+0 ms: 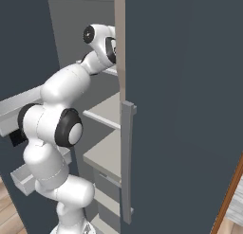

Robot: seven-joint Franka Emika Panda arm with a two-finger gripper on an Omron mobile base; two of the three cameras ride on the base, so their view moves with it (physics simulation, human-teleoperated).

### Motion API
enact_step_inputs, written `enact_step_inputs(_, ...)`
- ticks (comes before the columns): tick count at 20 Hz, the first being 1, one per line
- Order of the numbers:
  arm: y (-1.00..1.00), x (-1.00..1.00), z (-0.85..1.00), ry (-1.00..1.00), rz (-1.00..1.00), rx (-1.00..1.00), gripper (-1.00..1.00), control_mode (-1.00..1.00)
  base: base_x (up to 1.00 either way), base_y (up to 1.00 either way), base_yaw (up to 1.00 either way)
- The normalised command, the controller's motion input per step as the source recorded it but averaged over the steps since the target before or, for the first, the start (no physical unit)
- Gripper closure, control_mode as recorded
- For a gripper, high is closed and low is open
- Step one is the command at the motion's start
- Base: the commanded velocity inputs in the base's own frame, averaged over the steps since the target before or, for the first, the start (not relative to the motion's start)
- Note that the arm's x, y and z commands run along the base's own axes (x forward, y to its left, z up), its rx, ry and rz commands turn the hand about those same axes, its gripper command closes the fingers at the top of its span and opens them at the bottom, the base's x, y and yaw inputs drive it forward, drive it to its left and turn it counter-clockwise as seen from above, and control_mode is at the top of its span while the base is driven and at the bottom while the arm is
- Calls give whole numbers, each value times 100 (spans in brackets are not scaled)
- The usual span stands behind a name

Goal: Take the bottled waters from the counter and place them in the freezer to freeze. Close the freezer door after placing the bottles.

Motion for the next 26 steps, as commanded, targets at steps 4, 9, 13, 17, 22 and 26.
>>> enact_step_inputs(4, 0, 0, 0, 0, 0, 0, -100, -100, 0, 0, 0)
enact_step_inputs(9, 0, 0, 0, 0, 0, 0, -100, -100, 0, 0, 0)
enact_step_inputs(13, 1, 0, 0, 0, 0, 0, -100, -100, 0, 0, 0)
enact_step_inputs(17, 1, -6, 0, 0, 0, 0, -100, -100, 0, 0, 0)
enact_step_inputs(22, 16, -32, 4, 0, 0, 0, -100, -100, 0, 0, 0)
enact_step_inputs(26, 22, -51, 18, 0, 0, 6, -100, -100, 0, 0, 0)
